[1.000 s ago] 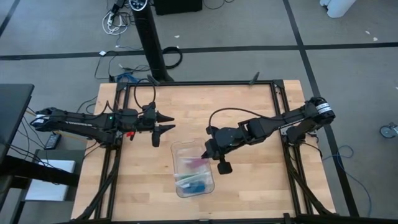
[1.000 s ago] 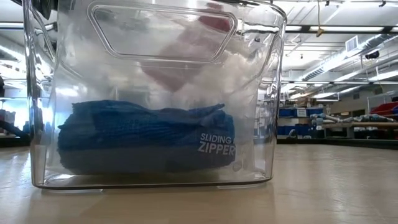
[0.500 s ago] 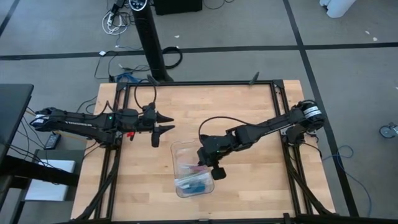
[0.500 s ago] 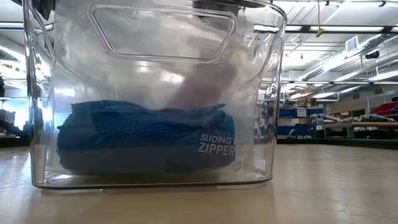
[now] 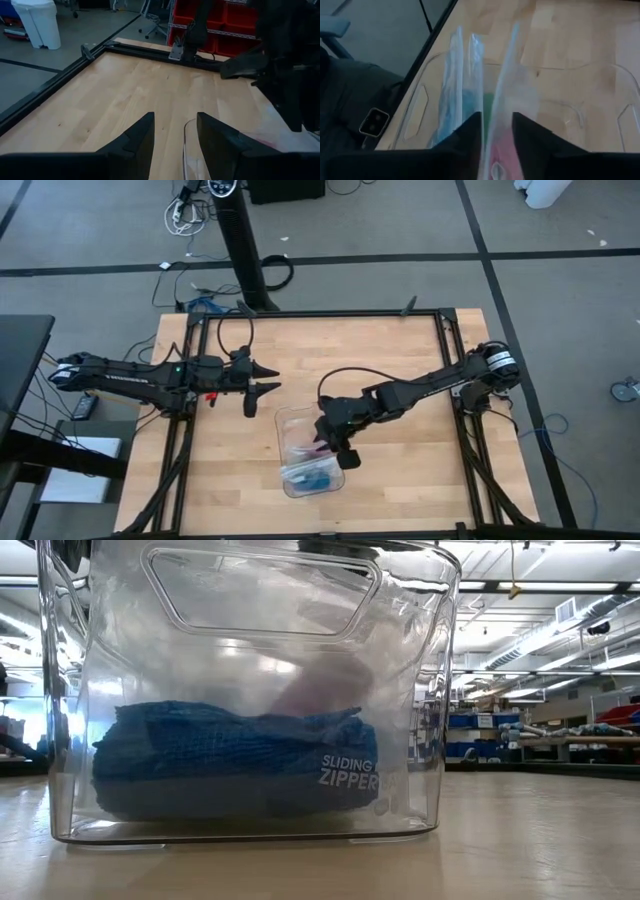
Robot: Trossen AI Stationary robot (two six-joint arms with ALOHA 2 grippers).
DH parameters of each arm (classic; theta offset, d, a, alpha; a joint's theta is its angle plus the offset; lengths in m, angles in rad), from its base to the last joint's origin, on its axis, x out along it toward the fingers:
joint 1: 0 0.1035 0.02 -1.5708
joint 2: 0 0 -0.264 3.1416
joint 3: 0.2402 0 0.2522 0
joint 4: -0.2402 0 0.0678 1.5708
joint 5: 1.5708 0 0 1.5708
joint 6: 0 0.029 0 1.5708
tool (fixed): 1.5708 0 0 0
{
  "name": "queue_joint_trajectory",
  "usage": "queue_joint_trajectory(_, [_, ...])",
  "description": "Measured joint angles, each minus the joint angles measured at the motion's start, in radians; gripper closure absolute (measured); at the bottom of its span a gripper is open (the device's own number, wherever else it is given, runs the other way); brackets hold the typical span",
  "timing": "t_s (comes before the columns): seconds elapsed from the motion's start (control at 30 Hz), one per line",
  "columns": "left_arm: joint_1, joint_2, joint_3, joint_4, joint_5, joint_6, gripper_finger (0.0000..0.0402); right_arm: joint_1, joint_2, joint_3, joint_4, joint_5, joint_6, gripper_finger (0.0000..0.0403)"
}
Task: Roll bandage
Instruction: Move the transparent bin to the center of the table
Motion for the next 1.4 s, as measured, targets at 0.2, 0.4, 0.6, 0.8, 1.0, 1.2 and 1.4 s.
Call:
queue_joint_trajectory(0.2, [0.000,0.000,0.000,-0.009,0.000,0.000,0.0247,-0.001,-0.032,0.000,-0.008,0.016,0.024,0.0216])
queue_joint_trajectory(0.4, [0.000,0.000,0.000,-0.014,0.000,0.012,0.0247,0.058,-0.077,0.003,-0.050,0.081,0.033,0.0188])
queue_joint_trajectory(0.6, [-0.001,0.000,0.000,-0.054,-0.020,0.045,0.0247,0.180,-0.057,0.003,-0.065,0.170,0.088,0.0217])
queue_joint_trajectory(0.8, [0.000,0.000,0.000,-0.061,-0.050,0.073,0.0247,0.252,-0.021,0.004,-0.077,0.227,0.238,0.0263])
queue_joint_trajectory(1.0, [-0.005,0.008,0.000,-0.073,-0.097,0.060,0.0247,0.276,0.059,0.002,-0.100,0.224,0.325,0.0266])
queue_joint_trajectory(1.2, [-0.007,0.026,0.000,-0.067,-0.098,0.033,0.0247,0.292,0.093,0.002,-0.094,0.219,0.358,0.0257])
queue_joint_trajectory(1.4, [-0.007,0.054,0.000,-0.066,-0.096,0.023,0.0247,0.293,0.105,0.003,-0.068,0.210,0.365,0.0261])
